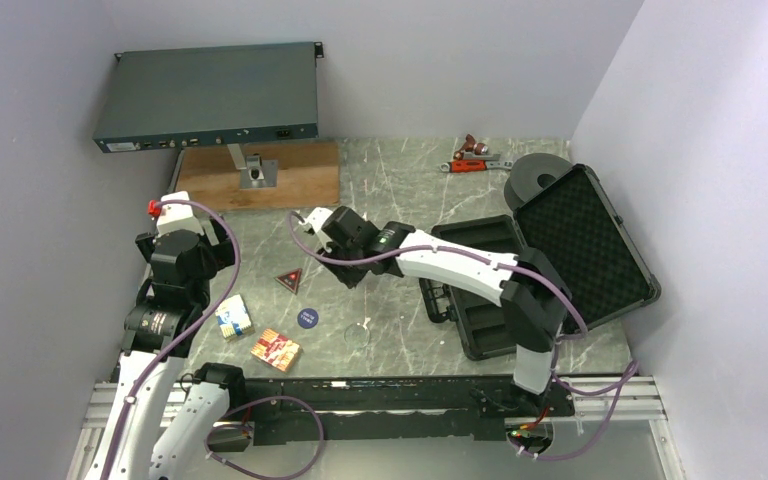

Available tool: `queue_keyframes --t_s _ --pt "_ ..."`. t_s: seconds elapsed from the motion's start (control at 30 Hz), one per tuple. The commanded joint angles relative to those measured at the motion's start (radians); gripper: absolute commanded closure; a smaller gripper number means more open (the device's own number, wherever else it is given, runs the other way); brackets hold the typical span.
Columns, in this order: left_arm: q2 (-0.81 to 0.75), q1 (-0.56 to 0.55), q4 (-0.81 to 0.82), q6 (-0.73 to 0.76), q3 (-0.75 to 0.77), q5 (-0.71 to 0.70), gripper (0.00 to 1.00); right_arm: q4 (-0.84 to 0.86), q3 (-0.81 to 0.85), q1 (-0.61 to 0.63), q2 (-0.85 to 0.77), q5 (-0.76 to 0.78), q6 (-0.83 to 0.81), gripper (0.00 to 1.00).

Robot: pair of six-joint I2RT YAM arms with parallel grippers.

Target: Pack up texas hold em set

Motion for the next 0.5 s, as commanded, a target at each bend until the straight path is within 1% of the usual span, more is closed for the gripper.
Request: queue_keyframes --t_s 0.0,0.07,0.1,0.2,0.27,0.3,0.4,0.47 --pt "0.002 0.001 0.022 0.000 0.030 0.026 0.03 0.086 -0.026 -0.019 -0.100 0.112 -0.031 1.00" --pt "0.005 0.001 0.022 -0.001 0.030 0.029 0.03 0.081 -0.024 -0.055 -0.115 0.184 0.101 1.00" --pt "0.005 0.001 0.022 0.000 0.030 0.030 0.03 0.069 -0.017 -0.080 -0.123 0.186 0.159 1.00" --pt "0.007 0.001 0.022 -0.002 0.030 0.032 0.03 0.031 0.002 -0.188 -0.142 0.117 0.345 1.00" --pt "0.010 0.001 0.023 -0.003 0.030 0.035 0.03 0.034 -0.011 -0.253 -0.164 0.061 0.437 1.00" --pt "0.010 0.001 0.024 -0.002 0.030 0.035 0.03 0.043 -0.030 -0.270 -0.178 0.076 0.472 1.00" --pt "0.017 0.001 0.024 -0.006 0.031 0.038 0.04 -0.006 -0.026 -0.282 -0.206 0.274 0.628 1.00" --pt "0.019 0.001 0.024 -0.006 0.031 0.038 0.04 -0.097 0.017 -0.299 -0.200 0.378 0.758 1.00"
